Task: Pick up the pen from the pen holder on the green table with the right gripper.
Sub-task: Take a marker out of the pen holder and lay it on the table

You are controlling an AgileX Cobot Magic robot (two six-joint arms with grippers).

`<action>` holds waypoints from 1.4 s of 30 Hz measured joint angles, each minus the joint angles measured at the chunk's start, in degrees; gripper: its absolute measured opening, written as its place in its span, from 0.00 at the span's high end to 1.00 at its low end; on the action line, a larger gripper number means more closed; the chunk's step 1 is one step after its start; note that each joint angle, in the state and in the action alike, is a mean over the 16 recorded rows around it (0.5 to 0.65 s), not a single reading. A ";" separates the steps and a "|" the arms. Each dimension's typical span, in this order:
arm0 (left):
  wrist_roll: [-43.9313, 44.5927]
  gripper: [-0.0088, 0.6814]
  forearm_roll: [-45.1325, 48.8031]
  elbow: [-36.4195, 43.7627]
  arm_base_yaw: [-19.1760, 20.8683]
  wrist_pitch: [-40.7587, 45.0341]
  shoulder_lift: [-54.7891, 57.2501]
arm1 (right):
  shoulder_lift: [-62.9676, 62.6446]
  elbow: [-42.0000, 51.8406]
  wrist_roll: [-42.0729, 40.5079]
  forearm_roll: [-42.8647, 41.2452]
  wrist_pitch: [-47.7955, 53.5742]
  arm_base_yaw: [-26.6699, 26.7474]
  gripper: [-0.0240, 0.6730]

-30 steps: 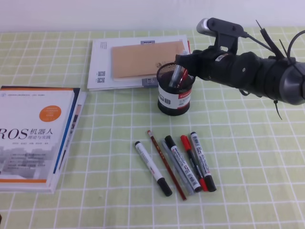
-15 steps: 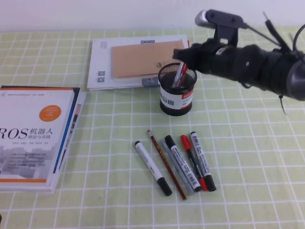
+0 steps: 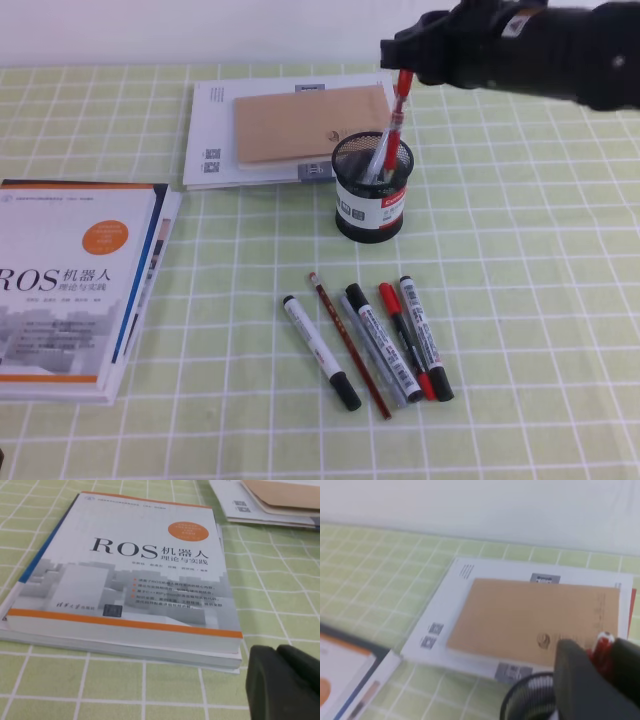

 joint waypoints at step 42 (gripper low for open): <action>0.00 1.00 0.00 0.00 0.00 0.00 0.00 | 26.57 -27.48 7.09 -10.46 47.61 18.07 0.87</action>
